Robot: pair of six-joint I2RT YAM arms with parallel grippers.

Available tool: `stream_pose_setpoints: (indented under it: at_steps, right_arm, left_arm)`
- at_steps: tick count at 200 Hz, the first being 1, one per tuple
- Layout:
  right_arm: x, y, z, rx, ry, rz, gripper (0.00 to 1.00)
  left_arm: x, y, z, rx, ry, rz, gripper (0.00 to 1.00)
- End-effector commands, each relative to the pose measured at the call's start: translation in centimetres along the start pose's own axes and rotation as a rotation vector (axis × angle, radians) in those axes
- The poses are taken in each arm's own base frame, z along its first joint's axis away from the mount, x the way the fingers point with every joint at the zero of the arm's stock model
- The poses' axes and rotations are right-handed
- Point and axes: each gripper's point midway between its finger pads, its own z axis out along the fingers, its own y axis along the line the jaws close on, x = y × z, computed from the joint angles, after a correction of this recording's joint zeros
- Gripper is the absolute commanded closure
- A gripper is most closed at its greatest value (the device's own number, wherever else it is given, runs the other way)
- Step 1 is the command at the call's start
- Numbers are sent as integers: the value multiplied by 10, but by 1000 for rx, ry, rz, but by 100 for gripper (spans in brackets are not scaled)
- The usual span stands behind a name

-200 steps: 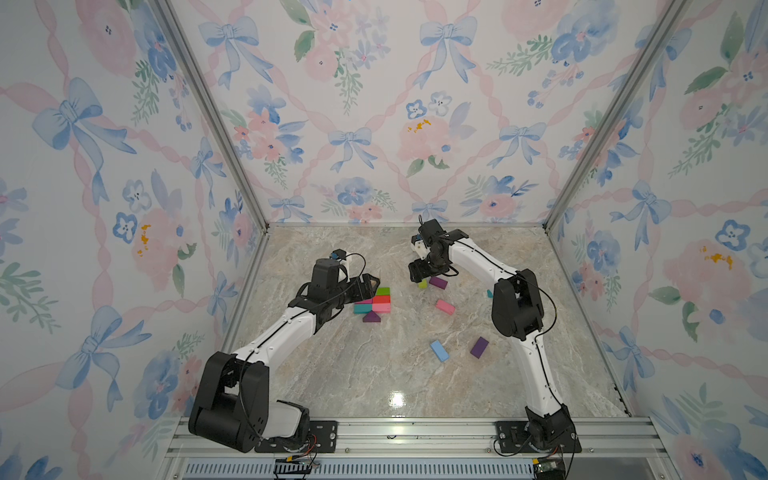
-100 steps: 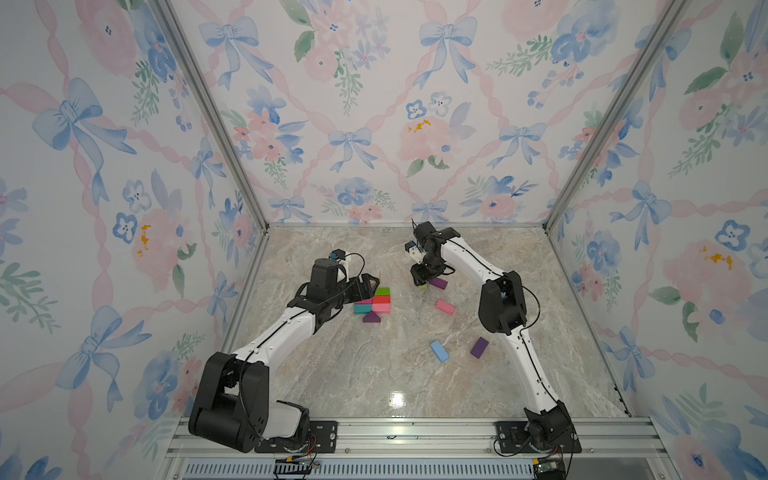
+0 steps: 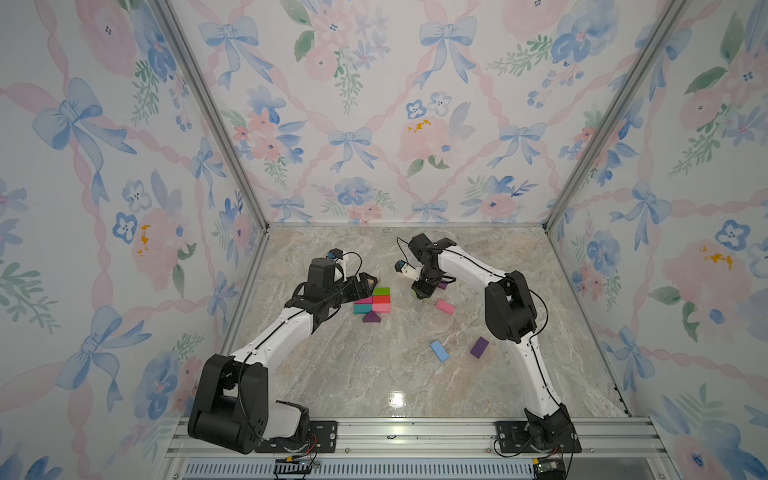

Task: Assemble a piece of candy with building blocks
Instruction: Move the building block to the center of the board.

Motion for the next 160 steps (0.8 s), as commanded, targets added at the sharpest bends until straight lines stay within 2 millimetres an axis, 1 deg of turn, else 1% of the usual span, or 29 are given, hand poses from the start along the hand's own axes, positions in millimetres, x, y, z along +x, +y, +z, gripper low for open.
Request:
stream_pose_setpoints:
  at_steps: [1, 11, 27, 53, 62, 78, 98, 109, 126, 141, 160]
  right_arm:
    - [12, 25, 9, -45, 34, -166, 79]
    - [13, 25, 10, -45, 34, -193, 75]
    - [12, 25, 12, -51, 40, -211, 74]
    - [5, 25, 14, -49, 36, -230, 71]
    - [2, 25, 12, -51, 27, -221, 68]
    - [-3, 26, -2, -56, -14, -193, 59]
    - [-8, 30, -24, -65, -85, -138, 46]
    - [-3, 31, -32, -56, -95, -112, 41]
    - [10, 27, -42, -48, -97, -51, 38]
    - [27, 20, -47, -31, -77, 2, 38]
    - [49, 13, -48, -18, -43, 73, 40]
  left_arm:
    - [-1, 0, -9, 8, -7, -15, 10]
    - [1, 3, -9, 6, -5, -19, 10]
    - [1, 4, -11, 10, -6, -22, 10]
    - [0, 3, -14, 19, -7, -18, 10]
    - [0, 2, -15, 20, -9, -16, 10]
    - [-2, 1, -15, 20, -13, -15, 8]
    - [-5, 2, -15, 17, -18, -5, 4]
    - [-9, 0, -17, 21, -23, 5, 2]
    - [-15, -5, -19, 31, -30, 20, 2]
    - [-15, -8, -19, 42, -24, 21, 2]
    - [-13, -10, -18, 53, -16, 20, 2]
